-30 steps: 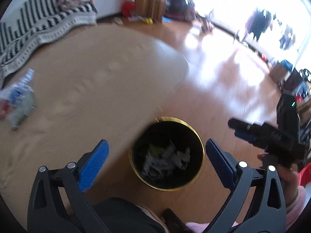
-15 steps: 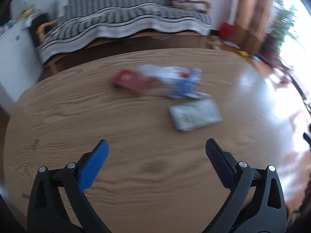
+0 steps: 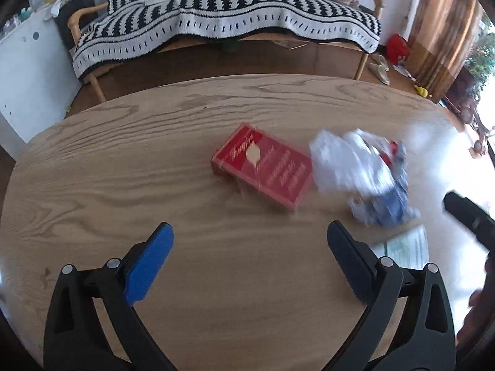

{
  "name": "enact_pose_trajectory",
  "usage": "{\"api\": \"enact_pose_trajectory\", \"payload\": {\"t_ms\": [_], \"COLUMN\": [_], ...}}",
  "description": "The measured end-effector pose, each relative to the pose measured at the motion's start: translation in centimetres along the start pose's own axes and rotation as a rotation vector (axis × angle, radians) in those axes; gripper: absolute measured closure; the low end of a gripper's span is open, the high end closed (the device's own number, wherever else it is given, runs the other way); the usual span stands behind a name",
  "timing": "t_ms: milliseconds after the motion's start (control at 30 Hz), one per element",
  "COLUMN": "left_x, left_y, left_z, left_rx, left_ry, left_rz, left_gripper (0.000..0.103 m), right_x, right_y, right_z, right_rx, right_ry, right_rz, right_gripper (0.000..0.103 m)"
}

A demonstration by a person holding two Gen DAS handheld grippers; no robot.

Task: Collect trash
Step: 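Move both open grippers back over the table toward remaining trash, then grasp red cigarette box with left gripper while right grasps crumpled foil wrapper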

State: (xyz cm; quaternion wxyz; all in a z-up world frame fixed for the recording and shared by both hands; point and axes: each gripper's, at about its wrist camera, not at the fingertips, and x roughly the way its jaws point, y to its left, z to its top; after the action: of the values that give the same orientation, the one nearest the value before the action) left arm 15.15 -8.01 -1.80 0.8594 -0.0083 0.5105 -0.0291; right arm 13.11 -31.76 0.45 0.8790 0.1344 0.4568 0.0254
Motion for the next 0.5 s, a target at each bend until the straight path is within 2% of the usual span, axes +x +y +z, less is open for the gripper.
{"api": "enact_pose_trajectory", "payload": {"t_ms": [267, 500], "left_x": [4.6, 6.3], "left_y": [-1.5, -2.3], "left_z": [4.7, 6.0], "left_rx": [0.023, 0.057], "left_ry": [0.001, 0.005], "left_rz": [0.044, 0.058], "left_gripper": [0.006, 0.006], "right_x": [5.7, 5.3], "right_y": [1.7, -1.0], "right_z": [0.7, 0.8], "right_rx": [-0.082, -0.095], "right_ry": [0.063, 0.034], "right_rz": [-0.072, -0.104], "right_gripper": [0.006, 0.006]}}
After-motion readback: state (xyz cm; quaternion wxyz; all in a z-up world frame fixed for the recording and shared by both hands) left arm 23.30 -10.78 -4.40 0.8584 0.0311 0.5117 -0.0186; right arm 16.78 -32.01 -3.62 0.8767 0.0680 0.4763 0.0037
